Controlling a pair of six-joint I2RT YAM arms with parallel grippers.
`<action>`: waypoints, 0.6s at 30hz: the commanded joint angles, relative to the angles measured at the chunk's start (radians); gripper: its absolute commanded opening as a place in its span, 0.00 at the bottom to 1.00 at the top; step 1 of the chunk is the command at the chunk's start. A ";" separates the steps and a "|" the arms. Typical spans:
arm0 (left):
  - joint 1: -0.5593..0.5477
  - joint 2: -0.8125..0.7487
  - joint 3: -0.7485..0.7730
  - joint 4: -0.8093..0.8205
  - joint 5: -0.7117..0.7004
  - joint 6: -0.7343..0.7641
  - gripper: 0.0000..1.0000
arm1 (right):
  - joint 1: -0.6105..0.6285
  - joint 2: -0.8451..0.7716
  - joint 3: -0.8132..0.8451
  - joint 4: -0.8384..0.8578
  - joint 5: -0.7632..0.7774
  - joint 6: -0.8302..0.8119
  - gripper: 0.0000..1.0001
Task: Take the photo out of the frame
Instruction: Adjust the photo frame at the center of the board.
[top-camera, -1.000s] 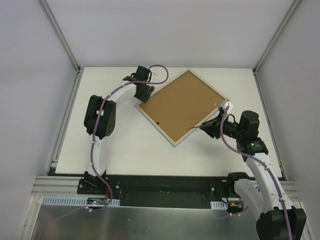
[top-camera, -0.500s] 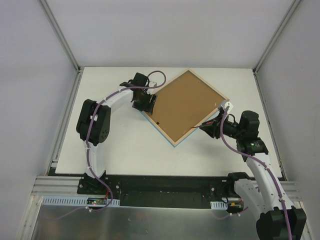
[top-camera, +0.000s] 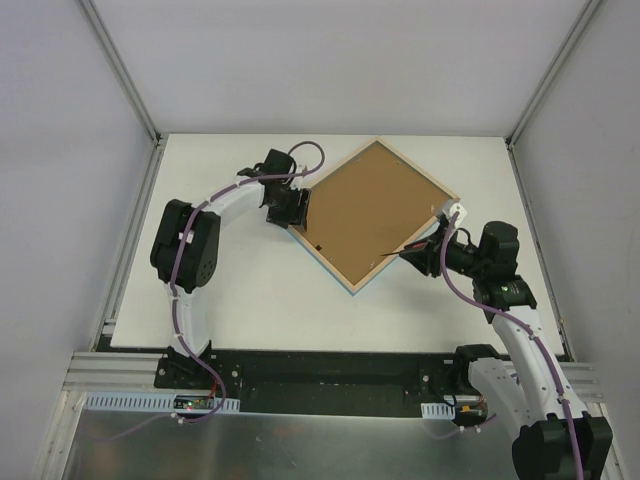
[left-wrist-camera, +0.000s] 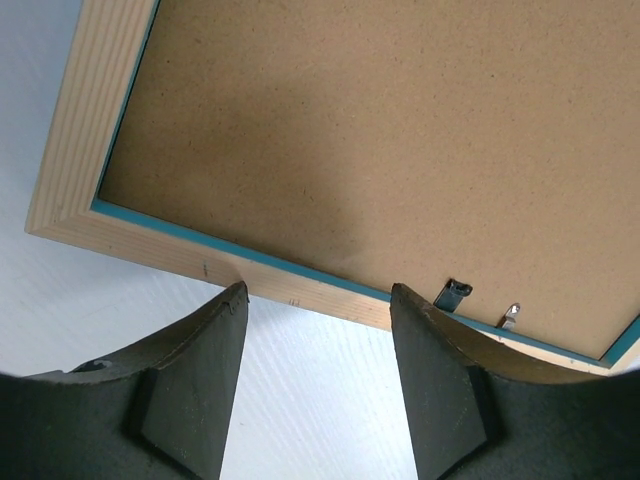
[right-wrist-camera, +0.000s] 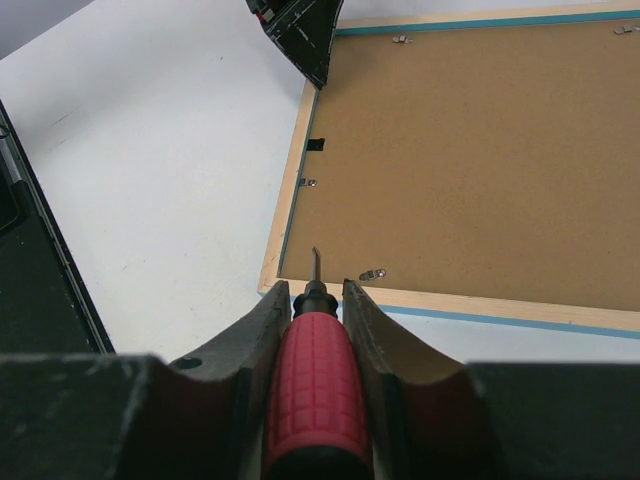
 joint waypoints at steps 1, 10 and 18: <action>-0.010 -0.079 -0.078 0.000 0.022 -0.064 0.57 | -0.007 0.002 0.001 0.052 -0.033 -0.003 0.01; -0.014 -0.053 -0.101 0.009 -0.027 -0.063 0.57 | -0.007 -0.003 0.001 0.052 -0.030 0.003 0.01; -0.013 0.039 -0.034 -0.003 -0.103 -0.066 0.57 | -0.008 0.000 0.001 0.054 -0.032 0.003 0.01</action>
